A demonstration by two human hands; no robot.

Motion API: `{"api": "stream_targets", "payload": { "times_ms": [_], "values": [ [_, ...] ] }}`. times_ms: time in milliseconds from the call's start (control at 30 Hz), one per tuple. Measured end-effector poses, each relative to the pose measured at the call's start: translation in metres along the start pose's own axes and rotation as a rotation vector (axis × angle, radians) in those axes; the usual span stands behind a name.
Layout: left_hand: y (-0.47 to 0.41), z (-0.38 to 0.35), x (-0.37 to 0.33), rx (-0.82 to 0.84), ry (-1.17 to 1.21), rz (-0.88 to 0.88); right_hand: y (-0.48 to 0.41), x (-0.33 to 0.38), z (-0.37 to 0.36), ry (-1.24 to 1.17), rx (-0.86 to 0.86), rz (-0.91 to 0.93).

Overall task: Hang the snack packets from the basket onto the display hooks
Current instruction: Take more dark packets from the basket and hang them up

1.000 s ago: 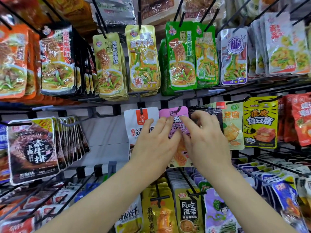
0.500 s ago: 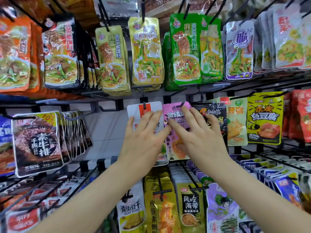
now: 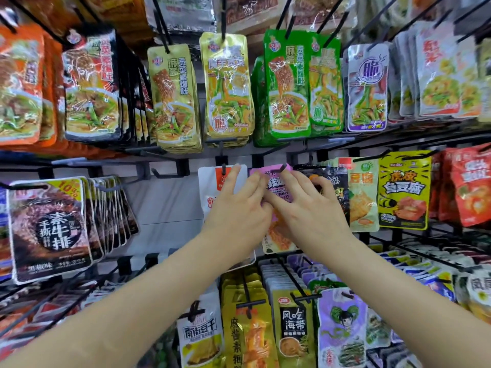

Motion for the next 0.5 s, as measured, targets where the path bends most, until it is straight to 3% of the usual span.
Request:
{"api": "stream_targets", "payload": {
  "times_ms": [167, 233, 367, 433, 500],
  "values": [
    [-0.015, -0.007, 0.008, 0.1, -0.12, -0.102, -0.01, -0.002, -0.007, 0.046, 0.066, 0.03],
    [-0.01, -0.007, 0.015, 0.017, -0.063, -0.109, -0.012, -0.001, -0.009, 0.049, 0.07, 0.033],
    [0.012, -0.005, 0.019, -0.306, 0.118, -0.038, -0.014, 0.001, -0.014, 0.047, 0.083, 0.048],
    [0.024, -0.01, 0.018, -0.322, 0.121, 0.023, -0.015, 0.002, -0.017, 0.036, 0.095, 0.053],
    [0.032, -0.02, 0.018, -0.229, 0.119, 0.079, -0.016, 0.004, -0.019, 0.032, 0.096, 0.052]
  ]
}}
Point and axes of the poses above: each hand's wrist, its own y-axis away from the middle knuckle, its own z-axis out of the back of the hand, x = y × z, the point moved 2 cm from there along -y, towards the middle knuckle, and after that the axes turned 2 degrees about -x, right-handed, at the moved point
